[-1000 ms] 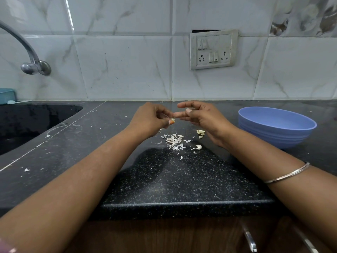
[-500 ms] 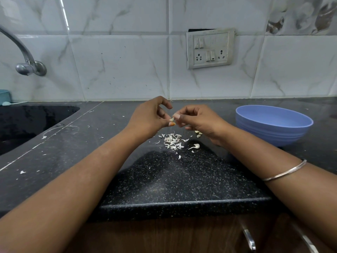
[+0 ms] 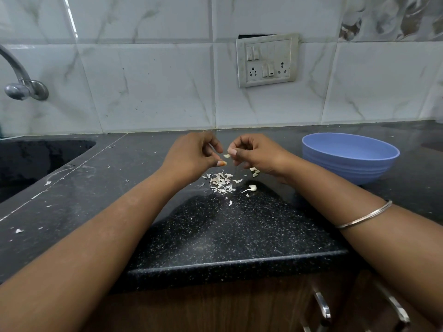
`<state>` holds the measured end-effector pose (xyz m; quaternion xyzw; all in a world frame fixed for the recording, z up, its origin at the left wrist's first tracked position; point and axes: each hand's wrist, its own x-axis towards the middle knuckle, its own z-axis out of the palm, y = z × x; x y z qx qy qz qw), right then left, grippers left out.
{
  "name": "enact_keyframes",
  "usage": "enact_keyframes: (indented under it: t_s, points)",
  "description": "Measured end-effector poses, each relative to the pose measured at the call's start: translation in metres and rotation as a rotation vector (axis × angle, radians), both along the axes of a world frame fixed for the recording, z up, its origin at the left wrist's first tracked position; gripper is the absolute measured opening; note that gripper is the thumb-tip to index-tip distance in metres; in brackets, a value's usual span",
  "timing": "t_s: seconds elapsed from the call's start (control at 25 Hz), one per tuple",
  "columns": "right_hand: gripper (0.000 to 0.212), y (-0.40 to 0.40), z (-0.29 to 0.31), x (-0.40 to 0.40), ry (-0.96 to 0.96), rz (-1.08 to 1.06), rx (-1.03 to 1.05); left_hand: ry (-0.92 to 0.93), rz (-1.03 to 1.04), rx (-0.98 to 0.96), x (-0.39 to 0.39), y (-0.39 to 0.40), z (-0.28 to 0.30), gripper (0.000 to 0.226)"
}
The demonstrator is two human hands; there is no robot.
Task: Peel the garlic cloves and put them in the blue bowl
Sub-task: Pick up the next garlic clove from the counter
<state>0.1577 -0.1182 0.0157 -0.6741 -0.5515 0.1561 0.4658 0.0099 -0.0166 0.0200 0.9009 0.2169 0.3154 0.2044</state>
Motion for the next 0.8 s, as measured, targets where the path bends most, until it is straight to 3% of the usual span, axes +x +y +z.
enact_keyframes:
  t_s: [0.16, 0.4, 0.6, 0.8]
  points:
    - [0.005, -0.003, 0.006, 0.016, 0.018, -0.126, 0.039, 0.02, 0.019, 0.01, 0.0, 0.002, -0.001, 0.018]
    - [0.016, -0.011, 0.011, 0.033, -0.206, -0.332, -0.117, 0.146, -0.013, 0.045, 0.002, 0.002, -0.006, 0.012]
    - [0.016, -0.015, 0.01, 0.031, -0.33, -0.307, -0.431, 0.166, -0.034, 0.094, 0.001, 0.001, -0.006, 0.011]
    - [0.017, -0.013, 0.01, 0.029, -0.317, -0.304, -0.46, 0.176, -0.047, 0.119, 0.001, 0.002, -0.006, 0.011]
